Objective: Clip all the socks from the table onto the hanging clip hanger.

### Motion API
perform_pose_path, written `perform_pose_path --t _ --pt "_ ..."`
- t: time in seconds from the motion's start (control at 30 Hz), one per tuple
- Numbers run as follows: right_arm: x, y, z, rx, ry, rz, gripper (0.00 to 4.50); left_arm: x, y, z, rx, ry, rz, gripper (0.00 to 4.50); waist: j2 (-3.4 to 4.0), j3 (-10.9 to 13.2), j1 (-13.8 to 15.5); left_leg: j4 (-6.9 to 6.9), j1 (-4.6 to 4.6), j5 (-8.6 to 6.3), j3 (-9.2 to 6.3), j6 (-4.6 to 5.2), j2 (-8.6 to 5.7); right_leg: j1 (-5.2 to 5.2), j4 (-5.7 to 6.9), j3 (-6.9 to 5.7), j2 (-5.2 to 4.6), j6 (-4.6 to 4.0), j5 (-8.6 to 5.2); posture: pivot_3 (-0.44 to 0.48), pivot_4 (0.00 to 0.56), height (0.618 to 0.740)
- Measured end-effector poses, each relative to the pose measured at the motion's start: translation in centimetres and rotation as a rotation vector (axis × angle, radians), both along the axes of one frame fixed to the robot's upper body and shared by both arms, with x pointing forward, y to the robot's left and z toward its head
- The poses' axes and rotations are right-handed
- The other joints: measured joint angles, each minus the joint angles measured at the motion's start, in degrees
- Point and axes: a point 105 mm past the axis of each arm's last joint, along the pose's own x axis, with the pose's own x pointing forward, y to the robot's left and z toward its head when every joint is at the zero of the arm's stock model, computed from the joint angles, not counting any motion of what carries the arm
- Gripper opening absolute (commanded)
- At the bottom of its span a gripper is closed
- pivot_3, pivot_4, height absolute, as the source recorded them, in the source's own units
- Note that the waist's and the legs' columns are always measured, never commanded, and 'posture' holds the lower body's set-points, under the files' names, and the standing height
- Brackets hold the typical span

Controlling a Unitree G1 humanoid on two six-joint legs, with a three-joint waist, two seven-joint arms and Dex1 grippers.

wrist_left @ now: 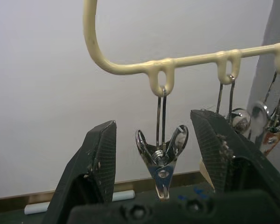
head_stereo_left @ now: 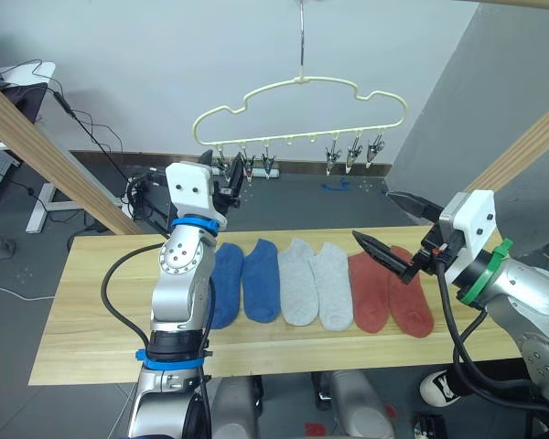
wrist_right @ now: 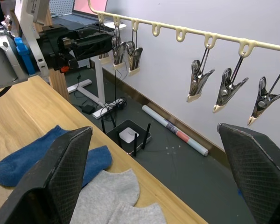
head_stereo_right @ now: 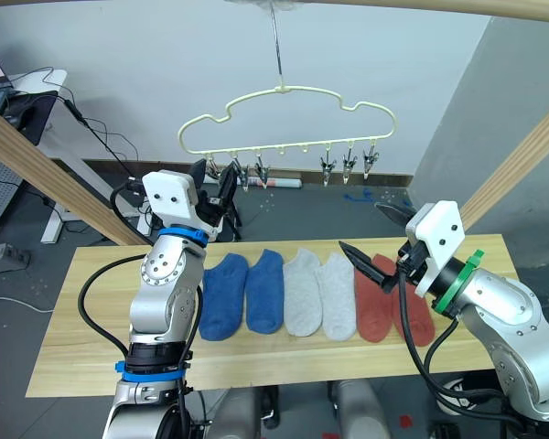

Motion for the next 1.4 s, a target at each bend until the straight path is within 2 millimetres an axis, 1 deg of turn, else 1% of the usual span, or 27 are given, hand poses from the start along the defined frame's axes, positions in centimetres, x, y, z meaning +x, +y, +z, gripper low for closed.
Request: perform_pose_path --t 0.07,0.17,0.23,0.3,0.4,0.47,0.57,0.67,0.7,0.83,0.9,1.0,1.1,1.2,1.3,1.33,1.4 --pt "0.0 0.0 0.0 0.000 0.001 0.001 4.50 0.0 0.0 0.0 0.000 0.000 -0.001 2.78 0.00 0.03 0.00 0.00 -0.04 0.00 0.00 -0.01 0.00 -0.04 -0.01 0.00 0.00 0.00 0.00 -0.236 0.352 0.740" --pt "0.0 0.0 0.0 0.001 0.000 0.001 4.50 0.0 0.0 0.0 0.001 0.000 -0.001 2.28 0.00 0.04 0.00 0.00 -0.09 0.01 0.00 -0.02 0.00 -0.08 -0.03 0.00 0.00 0.00 0.00 -0.237 0.350 0.740" --pt "0.0 0.0 0.0 0.001 0.000 0.001 4.50 0.0 0.0 0.0 0.000 0.000 0.000 1.72 0.00 0.04 0.00 0.00 -0.13 0.01 0.00 -0.03 0.00 -0.12 -0.03 0.00 0.00 0.00 0.00 -0.237 0.350 0.740" --pt "0.0 0.0 0.0 0.001 0.000 0.001 4.50 0.0 -0.1 0.0 0.001 -0.001 -0.001 1.03 0.00 0.04 0.00 0.00 -0.18 0.01 0.00 -0.03 0.00 -0.17 -0.03 0.00 0.00 0.00 0.00 -0.237 0.350 0.740" --pt "0.0 0.0 0.0 0.003 0.001 0.001 4.50 0.0 -0.3 0.1 0.007 -0.005 -0.007 0.49 0.00 0.04 0.00 0.01 -0.26 0.03 -0.01 -0.06 0.00 -0.23 -0.05 -0.02 0.00 0.00 0.00 -0.234 0.350 0.740" --pt "-0.1 0.0 -0.2 0.005 0.007 0.000 4.50 -0.1 -0.4 0.3 0.013 -0.013 -0.008 0.24 0.00 0.04 0.00 0.00 -0.32 0.05 -0.01 -0.10 0.00 -0.28 -0.06 -0.02 0.00 0.00 0.00 -0.228 0.350 0.740" --pt "-0.2 -0.1 -0.8 0.018 0.030 -0.013 4.50 -0.2 -0.3 0.5 0.031 -0.019 -0.002 0.24 0.00 0.04 0.02 0.00 -0.42 0.07 -0.03 -0.14 0.01 -0.37 -0.09 -0.05 0.00 0.00 0.00 -0.228 0.350 0.740" --pt "-0.2 -1.1 -2.6 0.010 0.079 -0.087 4.50 -0.4 0.0 1.0 0.051 -0.036 0.005 0.24 0.00 0.03 0.07 0.03 -0.78 0.09 -0.04 -0.19 0.01 -0.70 -0.06 -0.05 -0.01 0.01 0.00 -0.210 0.358 0.740" --pt "0.0 -1.9 -3.6 -0.003 0.102 -0.151 4.50 -0.5 0.1 1.1 0.060 -0.039 0.004 0.24 0.00 0.03 0.17 0.03 -0.84 0.11 -0.04 -0.22 0.01 -0.74 -0.07 -0.06 -0.01 0.01 0.01 -0.210 0.358 0.740" --pt "1.3 -6.5 -8.7 -0.060 0.233 -0.422 4.50 -0.6 0.3 1.2 0.099 -0.034 -0.007 0.24 0.06 0.11 0.18 0.03 -0.83 0.13 0.04 -0.25 -0.02 -0.77 -0.06 -0.02 -0.07 0.02 0.00 -0.192 0.370 0.740" --pt "1.8 -8.3 -10.5 -0.099 0.262 -0.511 4.50 -0.9 0.1 1.4 0.115 -0.039 -0.023 0.24 0.08 0.20 0.19 0.03 -0.81 0.13 0.04 -0.25 -0.02 -0.77 -0.04 -0.03 -0.07 0.02 0.00 -0.192 0.370 0.740" --pt "2.3 -10.2 -12.9 -0.124 0.314 -0.586 4.50 -1.0 -0.1 1.4 0.127 -0.036 -0.037 0.24 0.11 0.27 0.17 0.02 -0.78 0.14 0.04 -0.25 0.00 -0.79 0.00 -0.02 -0.03 0.03 0.00 -0.178 0.376 0.740" --pt "3.1 -11.1 -14.8 -0.132 0.342 -0.617 4.50 -1.1 -0.3 1.3 0.136 -0.025 -0.052 0.24 0.20 0.40 0.07 0.02 -0.77 0.14 0.04 -0.26 0.02 -0.82 0.06 -0.01 0.00 0.03 0.00 -0.170 0.378 0.740" --pt "4.0 -11.6 -15.7 -0.147 0.336 -0.627 4.50 -1.2 -0.3 1.4 0.142 -0.022 -0.057 0.24 0.31 0.49 0.13 0.02 -0.78 0.15 0.05 -0.27 0.01 -0.83 0.07 0.01 0.00 0.03 0.00 -0.170 0.378 0.740" --pt "4.8 -11.7 -16.3 -0.162 0.335 -0.613 4.50 -1.2 -0.2 1.2 0.150 -0.015 -0.062 0.24 0.34 0.52 0.19 0.01 -0.79 0.15 0.07 -0.27 0.01 -0.83 0.05 0.01 -0.01 0.02 0.00 -0.170 0.378 0.740" --pt "5.0 -11.7 -16.6 -0.163 0.338 -0.608 4.50 -1.2 -0.2 1.2 0.152 -0.014 -0.064 0.24 0.35 0.53 0.21 0.01 -0.79 0.15 0.07 -0.27 0.01 -0.83 0.05 0.02 -0.01 0.02 0.00 -0.149 0.381 0.740" --pt "5.3 -11.5 -17.1 -0.150 0.357 -0.599 4.50 -1.2 -0.1 1.2 0.154 -0.010 -0.063 0.24 0.34 0.55 0.24 0.01 -0.79 0.15 0.07 -0.27 0.02 -0.82 0.04 0.02 -0.01 0.02 0.00 -0.149 0.381 0.740"
